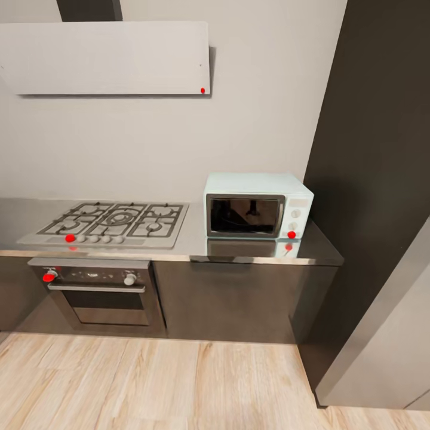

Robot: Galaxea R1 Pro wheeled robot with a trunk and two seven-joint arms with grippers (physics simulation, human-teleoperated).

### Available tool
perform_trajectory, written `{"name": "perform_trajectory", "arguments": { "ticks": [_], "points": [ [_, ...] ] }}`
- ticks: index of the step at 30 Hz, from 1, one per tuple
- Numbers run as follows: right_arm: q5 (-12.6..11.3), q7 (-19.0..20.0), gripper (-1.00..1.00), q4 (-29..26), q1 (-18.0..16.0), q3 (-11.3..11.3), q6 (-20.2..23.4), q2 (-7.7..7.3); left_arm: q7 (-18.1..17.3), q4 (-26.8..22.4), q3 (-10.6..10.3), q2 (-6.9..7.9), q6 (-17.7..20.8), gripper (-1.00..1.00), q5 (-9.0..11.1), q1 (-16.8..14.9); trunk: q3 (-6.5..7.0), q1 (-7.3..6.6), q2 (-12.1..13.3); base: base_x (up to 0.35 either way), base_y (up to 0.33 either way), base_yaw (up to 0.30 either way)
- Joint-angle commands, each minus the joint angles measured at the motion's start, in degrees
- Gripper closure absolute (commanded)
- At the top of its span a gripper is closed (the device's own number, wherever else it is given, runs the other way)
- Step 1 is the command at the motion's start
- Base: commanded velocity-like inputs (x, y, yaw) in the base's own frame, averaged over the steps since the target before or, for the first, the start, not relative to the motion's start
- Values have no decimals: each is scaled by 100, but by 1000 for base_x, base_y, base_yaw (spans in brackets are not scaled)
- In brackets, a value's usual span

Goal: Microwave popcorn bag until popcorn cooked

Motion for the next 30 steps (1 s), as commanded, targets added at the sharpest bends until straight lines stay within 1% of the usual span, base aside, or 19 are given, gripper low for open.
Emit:
{"name": "perform_trajectory", "arguments": {
  "ticks": [1,30],
  "points": [
    [41,10,-100,13,-8,17,-8,-1,-24,9,-48,1,-19,-100,59,-5,-6,1,-4,47,0,0],
    [32,19,-100,13,-12,8,63,21,-22,9,-48,1,-19,-100,62,-4,-6,1,-4,3,0,0]
  ]
}}
